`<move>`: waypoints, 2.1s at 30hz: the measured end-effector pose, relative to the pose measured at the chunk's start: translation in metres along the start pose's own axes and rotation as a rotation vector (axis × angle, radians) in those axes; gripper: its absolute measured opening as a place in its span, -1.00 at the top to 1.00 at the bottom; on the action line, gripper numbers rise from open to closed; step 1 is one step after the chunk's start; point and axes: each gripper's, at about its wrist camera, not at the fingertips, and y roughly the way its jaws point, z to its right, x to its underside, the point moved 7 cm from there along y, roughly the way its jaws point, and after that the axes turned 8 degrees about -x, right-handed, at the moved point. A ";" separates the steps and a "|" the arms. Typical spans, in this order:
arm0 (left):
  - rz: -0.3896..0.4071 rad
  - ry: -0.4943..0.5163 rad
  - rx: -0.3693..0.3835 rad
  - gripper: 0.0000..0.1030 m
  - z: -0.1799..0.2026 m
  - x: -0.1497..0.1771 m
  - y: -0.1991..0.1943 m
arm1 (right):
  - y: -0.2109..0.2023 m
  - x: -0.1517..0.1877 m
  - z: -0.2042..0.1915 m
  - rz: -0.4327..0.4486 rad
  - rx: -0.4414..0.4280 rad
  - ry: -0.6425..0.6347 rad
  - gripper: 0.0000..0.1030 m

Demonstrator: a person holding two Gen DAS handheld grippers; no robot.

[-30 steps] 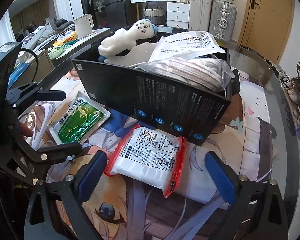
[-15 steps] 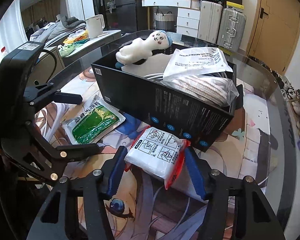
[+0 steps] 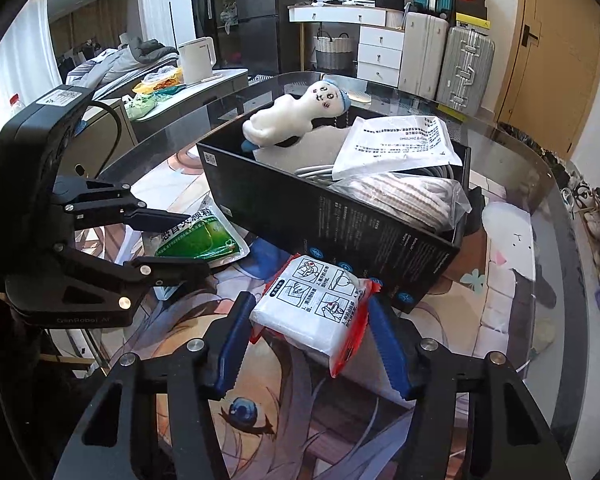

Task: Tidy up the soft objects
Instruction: 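Grasp the green-and-white packet with the left gripper while the right grasps the red-edged white packet, then carry both packets over the black box and lower them in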

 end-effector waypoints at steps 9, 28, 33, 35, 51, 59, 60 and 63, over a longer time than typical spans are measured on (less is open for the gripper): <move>0.039 0.025 0.048 0.32 0.010 -0.005 -0.017 | -0.022 -0.009 -0.006 0.051 -0.011 -0.021 -0.15; 0.236 -0.094 0.059 0.32 -0.012 -0.043 -0.074 | -0.083 -0.035 -0.003 0.236 0.007 0.005 -0.15; 0.264 -0.100 0.047 0.32 -0.014 -0.056 -0.071 | -0.090 -0.042 0.004 0.283 0.011 0.030 -0.15; 0.269 -0.103 0.045 0.32 -0.016 -0.061 -0.068 | -0.089 -0.048 0.008 0.281 0.017 0.029 -0.15; 0.315 -0.112 0.035 0.32 -0.018 -0.102 -0.044 | -0.070 -0.081 0.039 0.304 0.054 0.043 -0.15; 0.344 -0.050 0.033 0.31 -0.001 -0.114 -0.028 | -0.066 -0.083 0.054 0.301 0.064 0.057 -0.15; 0.347 -0.049 0.028 0.31 -0.001 -0.116 -0.026 | -0.065 -0.084 0.055 0.300 0.062 0.057 -0.15; 0.342 -0.048 0.018 0.31 -0.002 -0.118 -0.019 | -0.061 -0.086 0.057 0.297 0.059 0.055 -0.15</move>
